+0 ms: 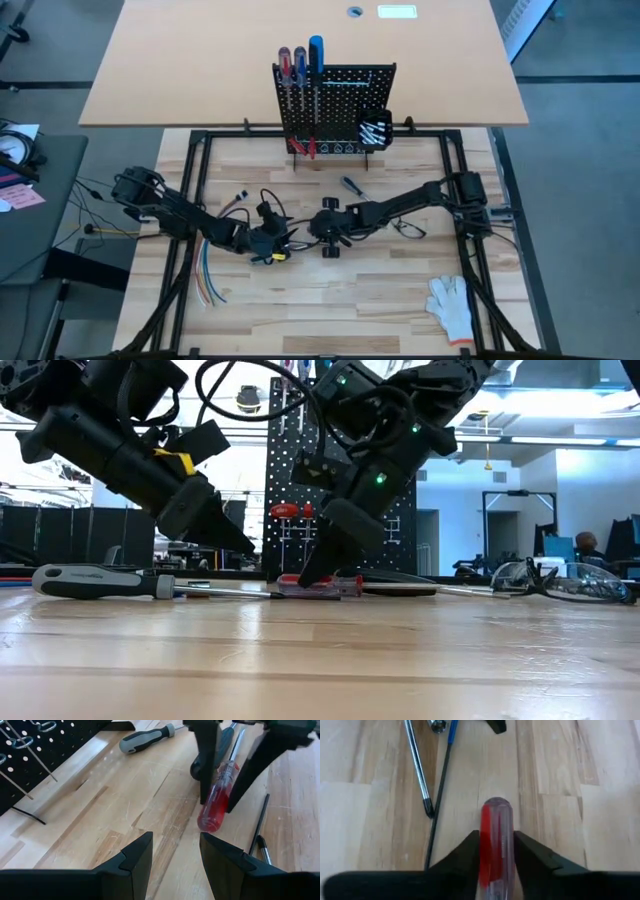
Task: Hang tools onto peg board
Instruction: Hang the red screwdriver on the pegboard
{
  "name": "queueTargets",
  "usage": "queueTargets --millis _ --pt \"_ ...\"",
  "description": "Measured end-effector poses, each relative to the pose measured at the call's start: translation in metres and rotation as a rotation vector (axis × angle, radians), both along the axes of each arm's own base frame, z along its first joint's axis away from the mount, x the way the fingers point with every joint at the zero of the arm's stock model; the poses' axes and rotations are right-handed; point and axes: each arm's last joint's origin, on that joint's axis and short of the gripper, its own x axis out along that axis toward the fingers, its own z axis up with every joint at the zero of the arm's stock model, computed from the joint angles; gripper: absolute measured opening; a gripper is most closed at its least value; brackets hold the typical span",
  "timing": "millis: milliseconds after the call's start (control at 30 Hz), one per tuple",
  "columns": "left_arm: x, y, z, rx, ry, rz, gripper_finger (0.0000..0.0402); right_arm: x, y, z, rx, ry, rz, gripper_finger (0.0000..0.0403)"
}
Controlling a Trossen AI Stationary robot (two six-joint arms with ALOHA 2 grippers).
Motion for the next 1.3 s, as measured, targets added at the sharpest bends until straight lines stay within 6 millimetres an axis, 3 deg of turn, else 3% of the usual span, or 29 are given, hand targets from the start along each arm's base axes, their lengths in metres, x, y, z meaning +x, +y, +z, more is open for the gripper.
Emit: queueTargets --millis 300,400,600,767,933,1067,1300 --pt "-0.001 0.0 -0.001 0.004 0.013 0.0 0.0156 0.001 0.001 0.004 0.031 -0.048 0.022 0.001" --pt "-0.001 0.0 -0.002 0.006 0.02 0.0 0.0156 0.002 0.001 0.005 0.034 -0.061 0.024 0.0006" --pt "-0.001 0.0 -0.002 0.002 0.017 0.002 0.0156 0.004 0.001 0.007 0.036 -0.079 0.03 0.006" --pt "-0.001 0.0 -0.001 0.001 0.015 0.003 0.0156 0.014 0.002 0.021 0.05 -0.124 0.051 0.0147" --pt "-0.001 0.0 -0.001 -0.001 0.015 0.003 0.0156 0.014 -0.003 0.017 0.059 -0.084 0.034 0.0225" --pt "-0.001 0.0 -0.001 -0.001 0.014 0.003 0.0156 0.012 -0.008 0.015 0.068 -0.057 0.022 0.0237" --pt "-0.001 0.0 -0.001 -0.001 0.014 0.003 0.0156 0.013 -0.01 0.016 0.154 -0.063 0.064 0.0211"
